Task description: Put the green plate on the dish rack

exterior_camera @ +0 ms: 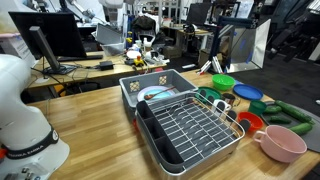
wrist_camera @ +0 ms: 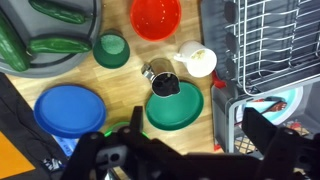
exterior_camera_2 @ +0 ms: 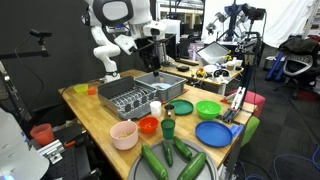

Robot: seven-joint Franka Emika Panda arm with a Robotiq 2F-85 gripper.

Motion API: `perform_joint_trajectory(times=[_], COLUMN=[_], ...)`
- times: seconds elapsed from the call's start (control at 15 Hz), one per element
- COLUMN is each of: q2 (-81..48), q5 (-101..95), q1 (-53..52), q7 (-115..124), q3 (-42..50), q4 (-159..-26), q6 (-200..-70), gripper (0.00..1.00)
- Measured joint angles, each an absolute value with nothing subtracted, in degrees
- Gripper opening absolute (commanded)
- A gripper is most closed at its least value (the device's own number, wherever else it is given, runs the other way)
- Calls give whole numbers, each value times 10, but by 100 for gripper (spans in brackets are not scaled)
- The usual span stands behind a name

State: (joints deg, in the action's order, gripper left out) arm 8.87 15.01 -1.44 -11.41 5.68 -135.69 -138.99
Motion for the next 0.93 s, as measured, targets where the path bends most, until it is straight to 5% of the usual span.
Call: perform_joint_trajectory(times=[0.4, 0.93], q2=[-50, -49], q5=[235, 235], q1=[-16, -15], q7=[-191, -191], q3=[53, 53], q4=[-1253, -1248], q6=[-1384, -1371], gripper=[100, 100])
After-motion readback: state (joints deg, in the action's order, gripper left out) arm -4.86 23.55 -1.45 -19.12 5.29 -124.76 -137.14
